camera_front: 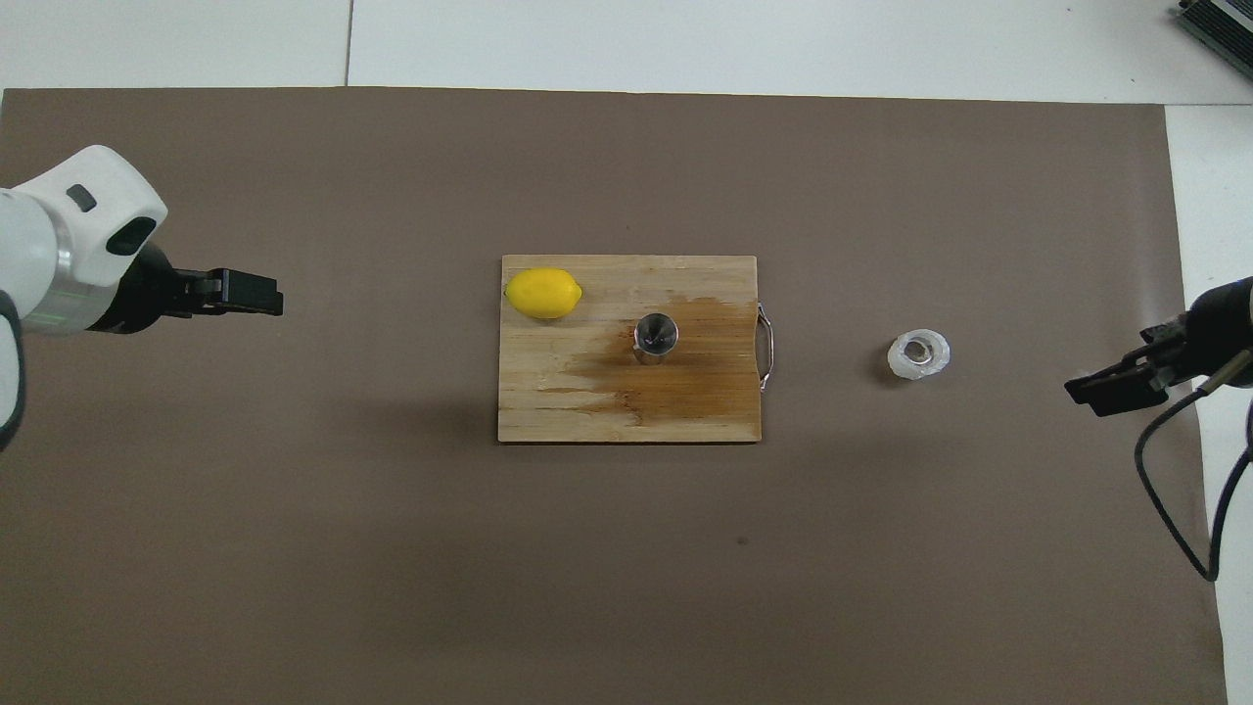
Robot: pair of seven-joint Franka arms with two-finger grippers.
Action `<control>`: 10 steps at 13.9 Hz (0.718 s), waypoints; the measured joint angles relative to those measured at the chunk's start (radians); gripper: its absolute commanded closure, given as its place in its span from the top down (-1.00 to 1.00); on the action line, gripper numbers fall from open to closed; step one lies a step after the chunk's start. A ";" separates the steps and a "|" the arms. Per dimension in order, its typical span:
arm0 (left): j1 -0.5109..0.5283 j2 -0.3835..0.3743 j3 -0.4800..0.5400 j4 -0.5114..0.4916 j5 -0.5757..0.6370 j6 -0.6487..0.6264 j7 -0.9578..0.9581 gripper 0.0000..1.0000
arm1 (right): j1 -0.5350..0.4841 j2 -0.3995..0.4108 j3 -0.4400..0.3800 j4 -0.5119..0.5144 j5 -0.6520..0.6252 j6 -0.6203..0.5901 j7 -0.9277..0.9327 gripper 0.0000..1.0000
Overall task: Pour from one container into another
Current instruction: 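Open the left gripper and withdraw it to the table edge, then move the open right gripper to the small white cup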
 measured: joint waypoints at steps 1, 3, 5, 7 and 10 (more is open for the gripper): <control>0.015 -0.002 0.000 0.031 0.023 -0.031 0.005 1.00 | -0.016 0.004 -0.001 -0.045 0.000 0.065 -0.109 1.00; 0.044 0.006 -0.001 0.134 0.051 -0.139 0.017 1.00 | -0.037 0.031 -0.003 -0.101 0.031 0.149 -0.316 1.00; 0.055 0.035 -0.001 0.254 0.076 -0.254 0.027 1.00 | -0.069 0.086 -0.003 -0.115 0.130 0.177 -0.495 1.00; 0.055 0.069 -0.007 0.329 0.092 -0.309 0.028 1.00 | -0.105 0.130 -0.004 -0.114 0.178 0.198 -0.662 1.00; 0.054 0.081 -0.014 0.350 0.094 -0.336 0.028 1.00 | -0.153 0.138 -0.006 -0.114 0.201 0.198 -0.782 1.00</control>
